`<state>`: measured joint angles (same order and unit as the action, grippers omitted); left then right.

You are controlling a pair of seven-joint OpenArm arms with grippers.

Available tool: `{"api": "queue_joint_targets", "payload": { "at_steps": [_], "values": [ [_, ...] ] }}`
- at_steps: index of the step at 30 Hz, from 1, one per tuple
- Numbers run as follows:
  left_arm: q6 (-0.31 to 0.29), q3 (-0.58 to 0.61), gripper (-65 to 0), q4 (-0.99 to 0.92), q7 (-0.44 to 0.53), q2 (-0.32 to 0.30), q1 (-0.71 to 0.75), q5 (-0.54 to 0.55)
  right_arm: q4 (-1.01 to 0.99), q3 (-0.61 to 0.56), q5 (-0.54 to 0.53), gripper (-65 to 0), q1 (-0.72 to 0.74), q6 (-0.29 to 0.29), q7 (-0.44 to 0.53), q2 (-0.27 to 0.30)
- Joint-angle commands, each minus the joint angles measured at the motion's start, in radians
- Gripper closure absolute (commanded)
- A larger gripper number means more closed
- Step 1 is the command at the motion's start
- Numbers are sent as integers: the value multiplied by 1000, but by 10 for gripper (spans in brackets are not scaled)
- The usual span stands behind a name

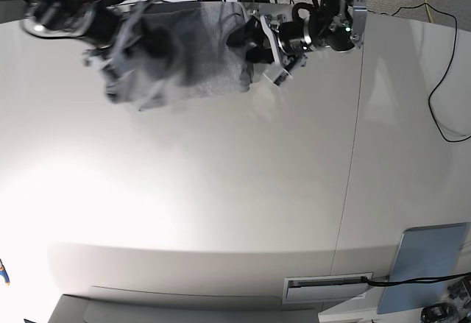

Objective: Fold the T-shirt properly
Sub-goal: 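Fold the other strip end with the right gripper onto the stack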

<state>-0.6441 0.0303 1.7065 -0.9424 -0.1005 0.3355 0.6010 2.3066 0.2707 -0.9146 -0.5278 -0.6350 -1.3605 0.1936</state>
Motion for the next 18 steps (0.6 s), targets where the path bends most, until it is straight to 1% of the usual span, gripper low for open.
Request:
{"api": "queue_joint_targets", "payload": {
  "at_steps": [1, 3, 4, 6, 8, 10, 13, 16, 17, 18],
  "values": [
    [2, 11, -328, 8, 34, 0, -3, 10, 17, -39, 9, 0, -5, 6, 34, 3],
    [31, 24, -328, -4, 69, 0, -3, -20, 17, -134, 73, 0, -4, 28, 65, 3],
    [35, 27, -328, -10, 85, 0, -3, -31, 17, -181, 106, 0, -4, 39, 87, 3],
    [34, 26, -328, -21, 99, 0, -3, -34, 17, -274, 185, 0, -3, 65, 119, 3],
    [34, 26, -328, -27, 98, 0, -3, -34, 17, -353, 282, 0, -3, 105, 159, 3],
    [34, 26, -328, -27, 98, 0, -3, -34, 17, -415, 374, 0, -3, 130, 227, 3],
    [34, 26, -328, -27, 98, 0, -3, -34, 17, -483, 490, 0, 8, 131, 292, 3],
    [33, 25, -328, -27, 97, -3, -3, -34, 17, -525, 531, 0, 30, 127, 297, 3],
    [33, 26, -328, -27, 97, -3, -3, -34, 17, -533, 531, -9, 29, 126, 307, 3],
    [33, 26, -328, -27, 94, -3, -3, -34, 17, -538, 531, -61, 29, 126, 320, 3]
  ]
}}
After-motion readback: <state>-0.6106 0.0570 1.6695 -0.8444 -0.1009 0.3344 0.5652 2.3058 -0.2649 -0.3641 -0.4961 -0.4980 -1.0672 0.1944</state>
